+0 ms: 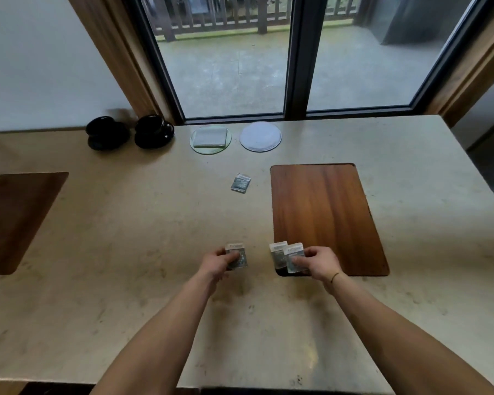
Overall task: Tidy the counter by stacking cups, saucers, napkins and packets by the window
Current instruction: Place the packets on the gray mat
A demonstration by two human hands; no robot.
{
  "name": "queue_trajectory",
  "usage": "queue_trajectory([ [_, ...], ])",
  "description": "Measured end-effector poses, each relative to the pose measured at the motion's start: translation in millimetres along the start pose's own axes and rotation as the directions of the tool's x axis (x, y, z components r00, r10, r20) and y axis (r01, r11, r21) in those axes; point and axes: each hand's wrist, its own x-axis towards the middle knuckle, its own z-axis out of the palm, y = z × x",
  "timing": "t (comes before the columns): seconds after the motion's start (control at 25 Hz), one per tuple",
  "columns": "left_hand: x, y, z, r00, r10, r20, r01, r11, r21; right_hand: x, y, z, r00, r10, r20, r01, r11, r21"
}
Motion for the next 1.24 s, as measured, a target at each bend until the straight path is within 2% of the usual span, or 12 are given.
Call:
queue_trajectory([
  [0.24, 3.3, 3.3, -2.3, 0.997, 0.04, -0.073, -0.04, 0.999, 0.0, 16.7, -9.7, 15.2, 1.0, -0.017, -0.003, 0.016, 0.986, -0.164],
  [0.52, 44.4, 45.8, -11.9, 0.972, 0.18, -0.148, -0.159, 0.976, 0.147, 20.7, -20.1, 22.6, 0.999, 0.024, -0.049, -0.035, 0.971, -0.237],
  [0.72, 78.8, 76.0, -9.5, 0.976, 0.2, -0.082, -0.18, 0.962, 0.207, 20.9, -26.5, 29.5, 0.993, 0.057, -0.1, -0.084, 0.952, -0.294],
  [0.96, 113.5, 104.2, -11.4, 0.975, 0.224, -0.008, -0.214, 0.942, 0.259, 19.5, -39.1, 41.5, 0.974, 0.053, -0.221, -0.156, 0.863, -0.48],
  [1.12, 137.8, 133.0, -11.5, 0.948, 0.318, -0.028, -0.288, 0.889, 0.356, 21.8, -47.0, 50.5, 0.975, 0.04, -0.221, -0.161, 0.811, -0.562],
  [1.24, 161.6, 152.2, -3.4, 0.934, 0.357, -0.009, -0.321, 0.852, 0.413, 26.3, -51.4, 54.4, 0.974, 0.084, -0.212, -0.192, 0.8, -0.568],
])
